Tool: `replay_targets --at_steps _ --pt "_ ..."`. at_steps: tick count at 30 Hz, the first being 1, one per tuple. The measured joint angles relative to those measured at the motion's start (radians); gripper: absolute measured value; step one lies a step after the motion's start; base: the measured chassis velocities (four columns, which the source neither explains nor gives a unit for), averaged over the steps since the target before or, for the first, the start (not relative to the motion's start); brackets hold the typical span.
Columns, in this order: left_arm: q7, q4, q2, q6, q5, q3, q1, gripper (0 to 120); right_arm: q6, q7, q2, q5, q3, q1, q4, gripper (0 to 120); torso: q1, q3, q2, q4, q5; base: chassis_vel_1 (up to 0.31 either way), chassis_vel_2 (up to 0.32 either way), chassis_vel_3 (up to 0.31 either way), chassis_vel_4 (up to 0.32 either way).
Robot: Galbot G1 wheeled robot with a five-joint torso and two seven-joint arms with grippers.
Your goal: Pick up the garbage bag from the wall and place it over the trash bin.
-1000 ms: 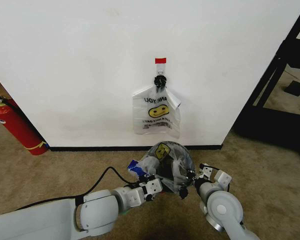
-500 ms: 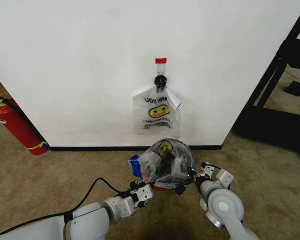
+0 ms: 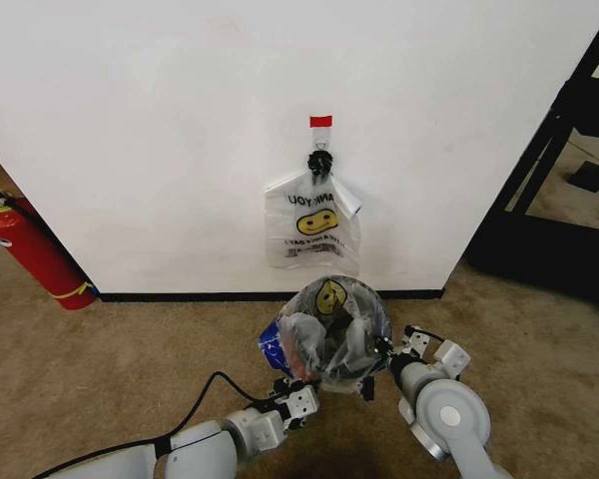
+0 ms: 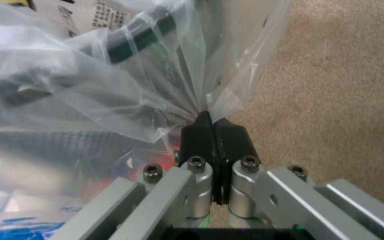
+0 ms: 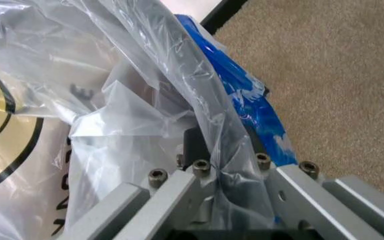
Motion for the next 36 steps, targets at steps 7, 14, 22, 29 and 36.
replay_targets --at_steps 7,14,22,29,36 --pt "-0.009 0.048 -0.044 -0.004 -0.002 -0.013 0.0 0 -0.002 0.0 0.001 0.0 -0.001 -0.004 0.003 0 0.0 0.0 0.0 0.0001 0.0003 0.0 0.0 0.0 0.0" --pt "-0.037 0.051 -0.074 -0.004 0.011 -0.025 0.037 0 -0.002 -0.006 0.015 -0.015 0.007 -0.015 0.007 0 0.0 0.0 0.0 0.0003 0.0 0.0 0.0 0.0 0.0" --pt "-0.076 -0.073 0.009 0.055 0.008 -0.048 0.023 19 0.004 -0.018 0.016 -0.033 0.018 -0.014 -0.006 0 0.0 0.0 0.0 0.0 -0.0002 0.0 0.0 0.0 0.0" --pt "-0.083 -0.177 0.119 0.092 0.0 -0.078 0.06 48 0.013 -0.028 0.012 -0.051 0.014 0.009 -0.045 0 0.0 0.0 0.0 0.0002 -0.0001 0.0 0.0 0.0 0.0" --pt "-0.09 -0.231 0.183 0.081 -0.01 -0.157 0.125 74 0.018 -0.038 0.006 -0.068 0.015 0.012 -0.051 0 0.0 0.0 0.0 0.0002 -0.0002 0.0 0.0 0.0 0.0"
